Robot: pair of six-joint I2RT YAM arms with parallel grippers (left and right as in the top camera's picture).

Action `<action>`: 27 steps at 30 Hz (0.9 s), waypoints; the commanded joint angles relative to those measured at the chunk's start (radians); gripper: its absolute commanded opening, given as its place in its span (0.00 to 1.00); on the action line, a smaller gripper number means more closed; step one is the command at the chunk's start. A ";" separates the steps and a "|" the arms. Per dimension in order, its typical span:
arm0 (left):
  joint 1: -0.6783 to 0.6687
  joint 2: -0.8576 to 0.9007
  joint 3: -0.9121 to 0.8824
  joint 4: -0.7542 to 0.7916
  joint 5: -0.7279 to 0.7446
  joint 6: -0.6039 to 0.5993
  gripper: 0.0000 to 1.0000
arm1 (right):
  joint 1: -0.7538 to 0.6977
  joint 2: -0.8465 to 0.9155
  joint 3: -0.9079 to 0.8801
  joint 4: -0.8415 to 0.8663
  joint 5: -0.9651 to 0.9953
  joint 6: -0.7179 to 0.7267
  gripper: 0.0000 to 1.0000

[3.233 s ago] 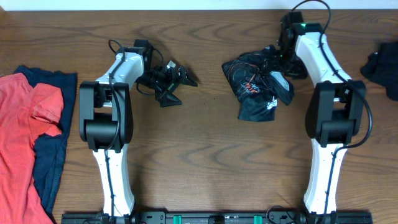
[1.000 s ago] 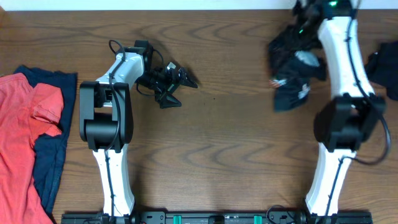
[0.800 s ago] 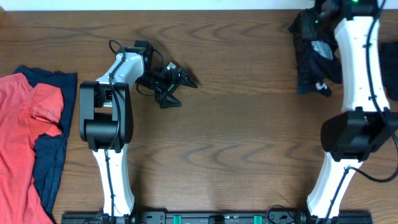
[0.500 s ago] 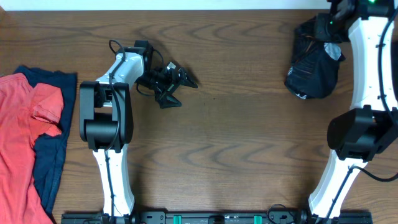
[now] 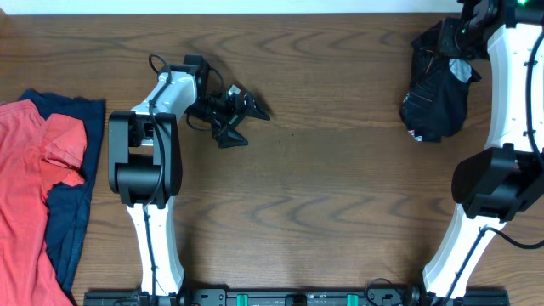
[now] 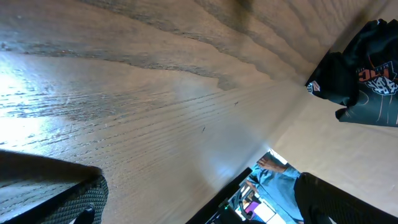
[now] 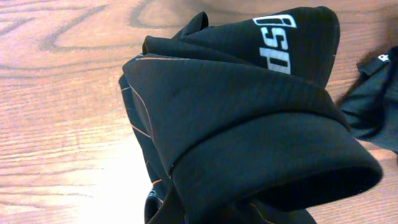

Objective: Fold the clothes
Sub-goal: 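Lift and carry the bundle to the upper right with the right gripper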

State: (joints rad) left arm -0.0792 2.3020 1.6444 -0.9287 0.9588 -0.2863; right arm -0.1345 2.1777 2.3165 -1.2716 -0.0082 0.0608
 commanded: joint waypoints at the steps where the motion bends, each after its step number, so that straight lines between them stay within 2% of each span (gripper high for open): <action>1: -0.001 0.069 -0.038 0.006 -0.137 0.031 0.98 | -0.003 -0.001 0.007 0.000 -0.011 0.012 0.01; 20: -0.001 0.069 -0.038 0.006 -0.137 0.031 0.98 | -0.117 0.000 0.006 -0.014 -0.011 0.004 0.01; 27: -0.001 0.069 -0.038 0.007 -0.137 0.031 0.98 | -0.175 0.000 0.006 -0.021 -0.071 0.001 0.01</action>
State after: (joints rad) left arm -0.0792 2.3020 1.6444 -0.9287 0.9588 -0.2867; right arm -0.2901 2.1777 2.3165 -1.2911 -0.0479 0.0605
